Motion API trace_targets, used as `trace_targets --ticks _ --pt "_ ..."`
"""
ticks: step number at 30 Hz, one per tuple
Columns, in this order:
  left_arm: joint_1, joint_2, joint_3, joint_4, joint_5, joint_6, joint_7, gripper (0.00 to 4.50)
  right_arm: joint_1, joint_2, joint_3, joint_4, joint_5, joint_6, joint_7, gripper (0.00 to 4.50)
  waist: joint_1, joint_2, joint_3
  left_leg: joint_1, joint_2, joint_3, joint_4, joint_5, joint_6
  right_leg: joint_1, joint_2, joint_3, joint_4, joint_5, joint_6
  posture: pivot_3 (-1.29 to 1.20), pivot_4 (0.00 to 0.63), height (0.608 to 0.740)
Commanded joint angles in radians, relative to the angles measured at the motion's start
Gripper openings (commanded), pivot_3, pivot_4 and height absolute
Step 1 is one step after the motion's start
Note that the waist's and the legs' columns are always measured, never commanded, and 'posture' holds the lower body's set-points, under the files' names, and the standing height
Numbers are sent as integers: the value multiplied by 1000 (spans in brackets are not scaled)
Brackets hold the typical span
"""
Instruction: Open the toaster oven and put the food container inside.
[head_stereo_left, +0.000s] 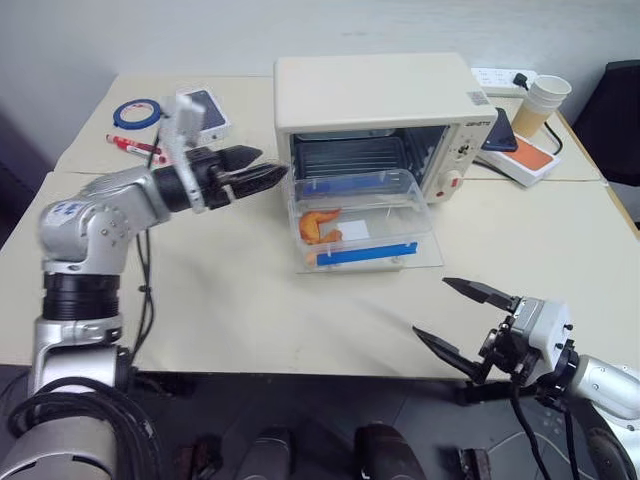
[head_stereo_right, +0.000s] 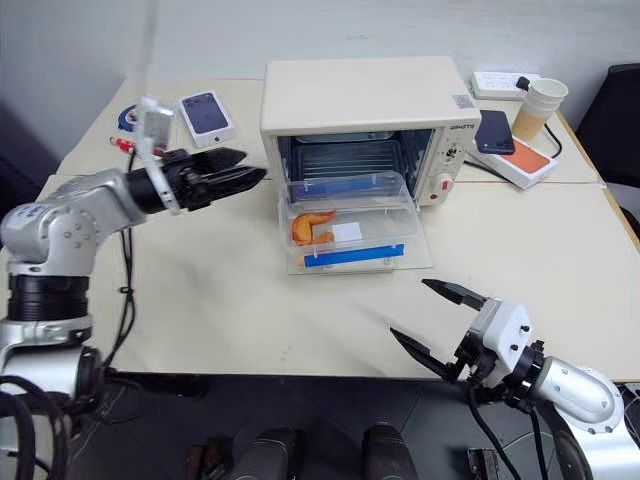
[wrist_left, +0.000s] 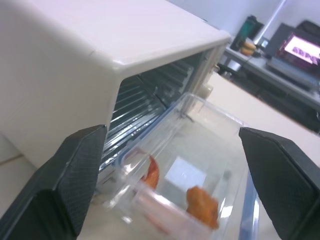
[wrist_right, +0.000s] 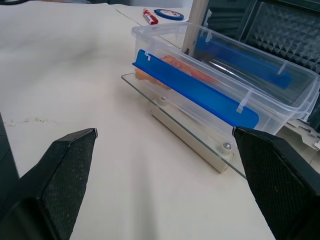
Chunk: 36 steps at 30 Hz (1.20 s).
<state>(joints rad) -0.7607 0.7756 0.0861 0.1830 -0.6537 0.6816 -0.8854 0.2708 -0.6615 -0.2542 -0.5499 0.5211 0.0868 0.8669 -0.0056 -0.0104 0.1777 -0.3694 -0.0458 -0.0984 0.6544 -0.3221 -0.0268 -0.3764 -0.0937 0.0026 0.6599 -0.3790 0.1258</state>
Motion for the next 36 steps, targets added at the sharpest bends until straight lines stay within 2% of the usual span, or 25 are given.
trace_targets --ticks 1,3,6,10,14,20,21,28,36 --pt "119 81 -42 24 136 -223 -188 3265 -15 -18 -20 3 42 21 26 4500 0 0 0 0 1 0 -1 0 0 0 0 0 0 0 0 0 150 740" --pt "214 107 -71 -14 178 -320 -280 2707 -46 -21 0 33 26 41 22 4500 2 0 0 0 1 -1 0 0 0 0 -1 0 -1 0 0 0 150 740" --pt "281 74 -88 -88 192 -341 -281 1960 -104 -22 41 88 -10 58 21 4028 14 0 0 -2 0 -3 2 0 1 1 -3 1 -1 0 0 0 150 740" --pt "312 -36 -130 -162 213 -332 -210 959 -202 -13 103 151 -46 73 26 2928 28 0 0 -5 -1 -6 6 -1 2 2 -4 3 -1 0 0 0 150 740" --pt "313 -100 -152 -188 236 -317 -175 2 -288 -13 155 212 -82 94 26 1825 24 0 0 -5 0 -4 6 -1 2 1 -2 2 0 0 0 0 150 740" --pt "243 -205 -209 -149 278 -289 -119 0 -430 1 202 348 -141 113 14 172 6 0 0 -4 0 -3 6 -1 2 0 -1 -2 1 0 0 0 150 740" --pt "234 -216 -213 -144 282 -282 -115 0 -446 3 207 369 -153 106 13 28 6 0 0 -4 0 -3 6 -1 2 0 -1 -3 1 0 0 0 150 740" --pt "120 -321 -202 -28 324 -258 -15 0 -593 36 238 503 -198 110 3 28 3 0 0 -4 -1 -3 7 -1 2 0 -1 -3 1 0 0 0 150 740" --pt "53 -391 -173 70 357 -287 79 0 -715 57 241 586 -226 110 -14 28 2 0 0 -5 -1 -3 9 -1 2 -1 -1 -4 2 0 0 0 150 740"
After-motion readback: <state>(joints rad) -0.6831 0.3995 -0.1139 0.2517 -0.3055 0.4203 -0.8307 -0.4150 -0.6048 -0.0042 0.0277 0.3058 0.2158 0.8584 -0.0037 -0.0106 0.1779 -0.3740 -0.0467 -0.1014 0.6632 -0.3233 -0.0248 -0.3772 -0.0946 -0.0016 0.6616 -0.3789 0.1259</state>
